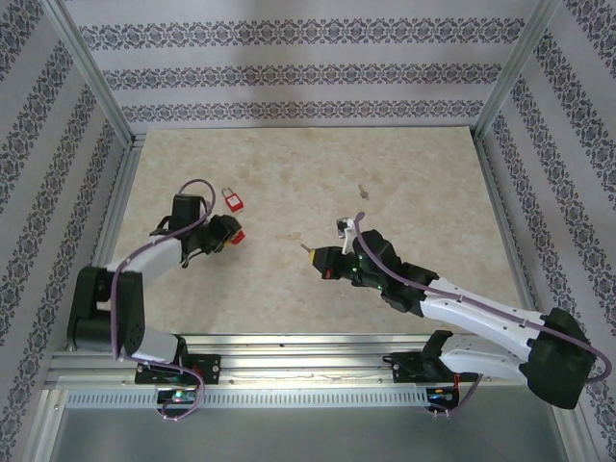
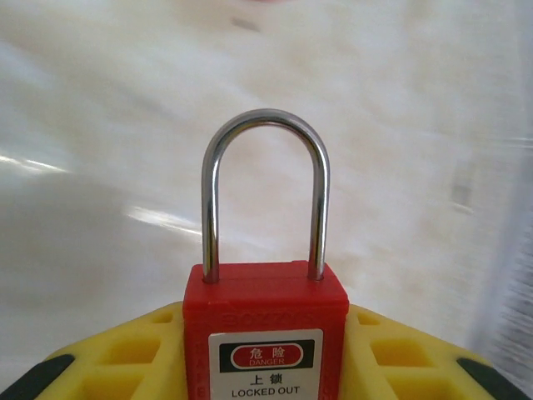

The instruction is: Unlock with the key

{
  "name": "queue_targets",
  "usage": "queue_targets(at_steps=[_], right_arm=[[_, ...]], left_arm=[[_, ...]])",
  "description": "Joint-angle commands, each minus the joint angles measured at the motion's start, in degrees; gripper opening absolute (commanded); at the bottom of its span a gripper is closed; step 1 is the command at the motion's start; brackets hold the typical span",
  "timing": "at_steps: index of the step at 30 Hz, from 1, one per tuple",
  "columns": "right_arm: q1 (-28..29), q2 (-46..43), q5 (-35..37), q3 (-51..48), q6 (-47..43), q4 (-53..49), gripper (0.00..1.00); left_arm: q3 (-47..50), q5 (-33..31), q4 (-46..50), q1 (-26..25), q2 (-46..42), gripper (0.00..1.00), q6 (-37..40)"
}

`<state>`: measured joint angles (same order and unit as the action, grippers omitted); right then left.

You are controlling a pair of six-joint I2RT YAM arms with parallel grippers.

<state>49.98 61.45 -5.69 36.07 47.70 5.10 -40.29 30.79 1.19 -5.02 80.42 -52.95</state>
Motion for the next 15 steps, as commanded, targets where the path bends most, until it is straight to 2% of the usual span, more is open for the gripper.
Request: queue_targets(at_steps=[1,8,15], right_arm=[[1.9,1.5,6.3,4.5,-7.1,-1.8,0.00],[8.0,6.6,15.8,9.7,-16.4,-0.3,0.00],[10.4,11.0,18.0,12.5,-19.2,1.8,0.00]], left_arm=[[1.5,4.4,-16.2,-3.6,-6.3,0.10,-15.4],[6.3,0.7,-24.3,-10.6,-12.9,0.06,-29.7],[9.6,-3.3,-28.1,-14.7,-14.6,0.04,-37.1]])
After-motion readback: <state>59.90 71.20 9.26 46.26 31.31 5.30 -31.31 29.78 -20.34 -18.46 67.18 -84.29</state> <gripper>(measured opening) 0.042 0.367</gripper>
